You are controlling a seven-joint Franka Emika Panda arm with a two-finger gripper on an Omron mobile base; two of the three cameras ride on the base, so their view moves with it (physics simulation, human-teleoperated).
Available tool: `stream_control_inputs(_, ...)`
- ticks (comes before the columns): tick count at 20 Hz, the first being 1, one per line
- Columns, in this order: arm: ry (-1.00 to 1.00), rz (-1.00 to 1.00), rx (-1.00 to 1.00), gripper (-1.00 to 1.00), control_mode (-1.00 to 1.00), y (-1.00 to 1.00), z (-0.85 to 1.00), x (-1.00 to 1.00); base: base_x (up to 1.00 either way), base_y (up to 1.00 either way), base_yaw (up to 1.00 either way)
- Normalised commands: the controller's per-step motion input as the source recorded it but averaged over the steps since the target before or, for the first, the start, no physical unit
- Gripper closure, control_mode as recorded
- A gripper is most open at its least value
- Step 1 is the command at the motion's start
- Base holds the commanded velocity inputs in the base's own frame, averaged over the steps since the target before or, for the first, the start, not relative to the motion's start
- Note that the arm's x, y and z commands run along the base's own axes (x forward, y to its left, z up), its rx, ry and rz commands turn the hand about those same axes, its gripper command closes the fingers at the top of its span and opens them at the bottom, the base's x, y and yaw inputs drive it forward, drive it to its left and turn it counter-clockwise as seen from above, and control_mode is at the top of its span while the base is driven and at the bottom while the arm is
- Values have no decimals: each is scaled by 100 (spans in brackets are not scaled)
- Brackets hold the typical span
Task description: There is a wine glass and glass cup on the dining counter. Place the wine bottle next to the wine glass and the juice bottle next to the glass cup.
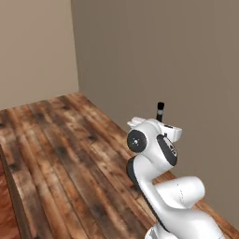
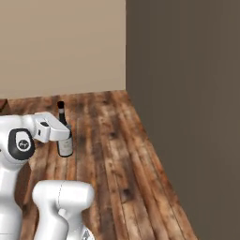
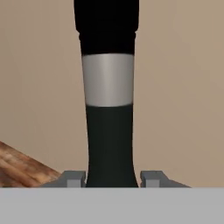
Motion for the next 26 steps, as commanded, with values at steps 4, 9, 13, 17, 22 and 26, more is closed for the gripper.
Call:
stream_control_inputs(4,0,0,0,100,100,0,0,0,85,-19,26)
stream_control_inputs(9,0,0,0,100,100,0,0,0,87,-17,24)
stream_control_inputs(13,0,0,0,100,100,0,0,0,88,-15,25)
stream_control_inputs(17,0,0,0,100,100,0,0,0,88,-15,25)
stream_control_inputs(22,0,0,0,100,100,0,0,0,89,-15,25)
stream_control_inputs(26,0,0,0,100,100,0,0,0,89,-15,25)
